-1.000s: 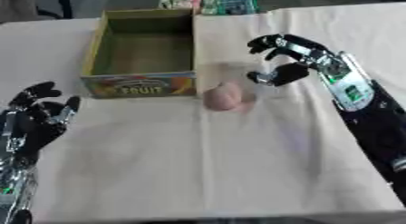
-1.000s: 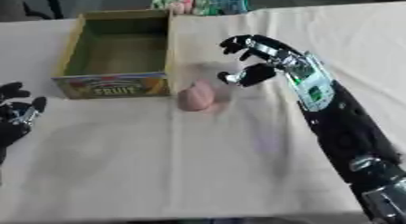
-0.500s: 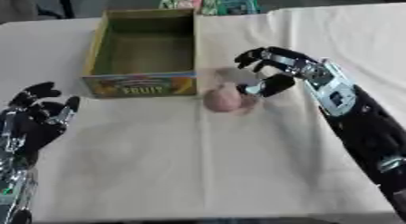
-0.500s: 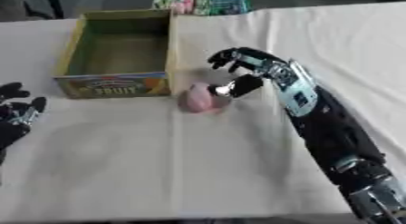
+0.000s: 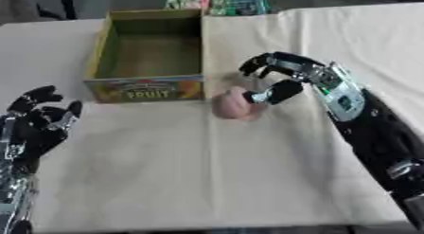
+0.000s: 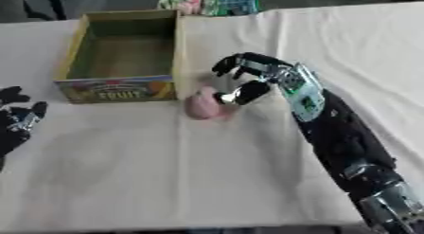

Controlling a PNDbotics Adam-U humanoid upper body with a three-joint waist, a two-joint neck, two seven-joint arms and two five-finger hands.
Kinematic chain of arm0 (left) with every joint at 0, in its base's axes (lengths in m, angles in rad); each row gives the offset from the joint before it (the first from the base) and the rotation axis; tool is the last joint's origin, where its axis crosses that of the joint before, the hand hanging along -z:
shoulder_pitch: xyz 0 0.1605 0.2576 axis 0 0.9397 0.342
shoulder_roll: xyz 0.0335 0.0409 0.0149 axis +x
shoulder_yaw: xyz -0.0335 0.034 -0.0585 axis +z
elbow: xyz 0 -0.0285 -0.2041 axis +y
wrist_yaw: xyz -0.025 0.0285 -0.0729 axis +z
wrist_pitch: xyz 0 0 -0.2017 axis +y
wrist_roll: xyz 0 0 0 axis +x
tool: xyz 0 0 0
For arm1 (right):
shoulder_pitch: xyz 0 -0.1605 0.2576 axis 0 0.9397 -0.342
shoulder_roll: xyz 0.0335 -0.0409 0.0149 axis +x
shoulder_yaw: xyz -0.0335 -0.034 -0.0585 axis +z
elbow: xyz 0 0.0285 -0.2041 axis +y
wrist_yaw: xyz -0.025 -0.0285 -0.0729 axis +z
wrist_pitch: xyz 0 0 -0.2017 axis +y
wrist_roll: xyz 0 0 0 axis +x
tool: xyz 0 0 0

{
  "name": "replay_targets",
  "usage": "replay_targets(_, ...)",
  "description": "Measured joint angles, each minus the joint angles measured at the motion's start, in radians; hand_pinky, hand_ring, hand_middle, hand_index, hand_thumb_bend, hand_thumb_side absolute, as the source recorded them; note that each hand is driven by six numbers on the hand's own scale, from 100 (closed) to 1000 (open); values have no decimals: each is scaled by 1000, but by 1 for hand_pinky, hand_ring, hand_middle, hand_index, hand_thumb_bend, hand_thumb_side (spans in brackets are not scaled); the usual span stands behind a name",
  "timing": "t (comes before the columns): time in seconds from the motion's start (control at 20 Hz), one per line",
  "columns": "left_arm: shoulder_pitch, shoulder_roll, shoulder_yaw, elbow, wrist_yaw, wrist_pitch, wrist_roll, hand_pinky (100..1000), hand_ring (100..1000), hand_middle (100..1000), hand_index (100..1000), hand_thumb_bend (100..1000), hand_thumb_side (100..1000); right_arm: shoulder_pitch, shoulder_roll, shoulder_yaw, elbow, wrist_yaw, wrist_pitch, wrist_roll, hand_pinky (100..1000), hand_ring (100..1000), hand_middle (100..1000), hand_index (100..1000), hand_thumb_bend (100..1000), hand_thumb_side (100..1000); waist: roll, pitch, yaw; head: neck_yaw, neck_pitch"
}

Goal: Pick up objects on the table and place them in the box.

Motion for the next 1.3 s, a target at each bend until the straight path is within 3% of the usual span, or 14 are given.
replay_targets(0.2,0,0,0,0,0,0,0,566,529,601,741,473,100,-1,-2,5,-13,16,-41,67,818,894,735,833,100,230,-1,0,0,-1,0)
replay_targets(0.5,0,0,0,0,0,0,0,567,530,601,741,473,100,-1,-8,12,-44,79,-93,137,836,900,751,833,100,104,-4,0,0,0,0)
replay_targets(0.85,0,0,0,0,0,0,0,567,531,601,741,470,100,-2,-19,21,-105,147,-121,149,855,898,763,789,100,100,-7,0,-2,0,0)
replay_targets(0.95,0,0,0,0,0,0,0,568,531,601,741,469,100,-8,-24,27,-125,176,-134,140,861,895,764,684,100,100,-7,0,-2,0,1)
replay_targets(1.05,0,0,0,0,0,0,0,568,531,601,741,469,100,-9,-27,31,-145,204,-151,120,857,884,744,497,100,100,-7,0,-3,0,2)
replay_targets(1.1,0,0,0,0,0,0,0,567,531,601,741,469,100,-9,-27,31,-152,212,-159,103,847,849,708,359,100,100,-7,0,-3,0,2)
replay_targets(1.2,0,0,0,0,0,0,0,568,531,601,741,468,100,-9,-27,30,-164,222,-170,47,831,801,664,271,100,100,-7,0,-4,0,2)
replay_targets(1.3,0,0,0,0,0,0,0,568,531,601,741,467,100,-9,-28,26,-170,230,-175,-23,827,787,650,255,100,100,-7,0,-4,1,2)
